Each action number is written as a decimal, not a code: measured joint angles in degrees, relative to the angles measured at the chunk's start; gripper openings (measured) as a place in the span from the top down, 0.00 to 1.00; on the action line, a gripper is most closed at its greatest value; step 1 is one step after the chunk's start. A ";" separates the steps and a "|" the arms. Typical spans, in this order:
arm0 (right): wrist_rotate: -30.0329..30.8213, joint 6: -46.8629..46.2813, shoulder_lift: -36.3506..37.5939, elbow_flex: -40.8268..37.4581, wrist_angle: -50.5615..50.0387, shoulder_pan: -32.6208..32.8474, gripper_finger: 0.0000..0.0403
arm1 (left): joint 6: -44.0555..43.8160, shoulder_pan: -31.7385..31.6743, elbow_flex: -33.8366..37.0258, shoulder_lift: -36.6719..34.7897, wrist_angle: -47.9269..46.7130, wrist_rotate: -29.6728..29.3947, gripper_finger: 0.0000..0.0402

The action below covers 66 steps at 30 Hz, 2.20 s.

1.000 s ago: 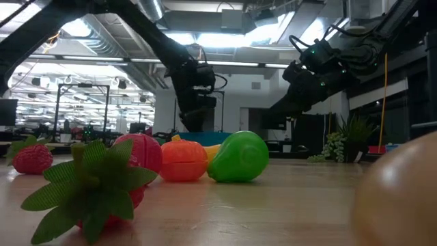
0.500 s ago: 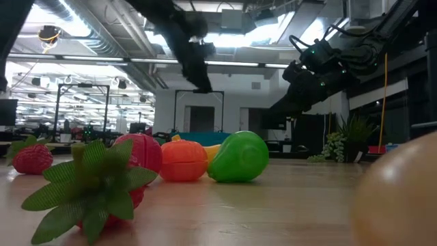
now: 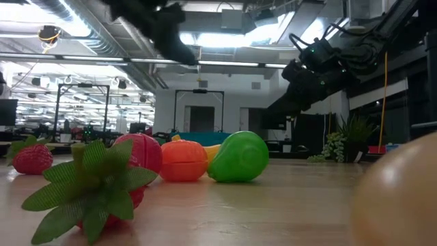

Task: Pick and placing Produce into tupperware
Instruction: Put the green pear into the blue bin

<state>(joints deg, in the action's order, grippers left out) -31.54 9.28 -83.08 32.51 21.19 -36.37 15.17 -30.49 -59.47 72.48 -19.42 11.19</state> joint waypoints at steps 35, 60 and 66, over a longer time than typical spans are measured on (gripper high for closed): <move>20.43 1.30 -0.01 30.66 -41.80 30.94 0.63 | -17.66 17.63 49.05 -48.30 18.52 -11.03 0.31; 30.00 -20.64 -11.31 34.56 -37.70 51.38 0.31 | -19.26 28.60 49.05 -48.30 14.86 -16.23 0.31; 30.00 -20.94 -19.23 43.88 -46.14 52.09 0.31 | -19.44 30.16 49.05 -48.30 13.79 -16.23 0.31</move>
<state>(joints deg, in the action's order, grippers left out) -1.54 -11.66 -102.31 76.39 -24.95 15.72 -4.27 -0.33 -10.41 24.18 -5.63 -5.04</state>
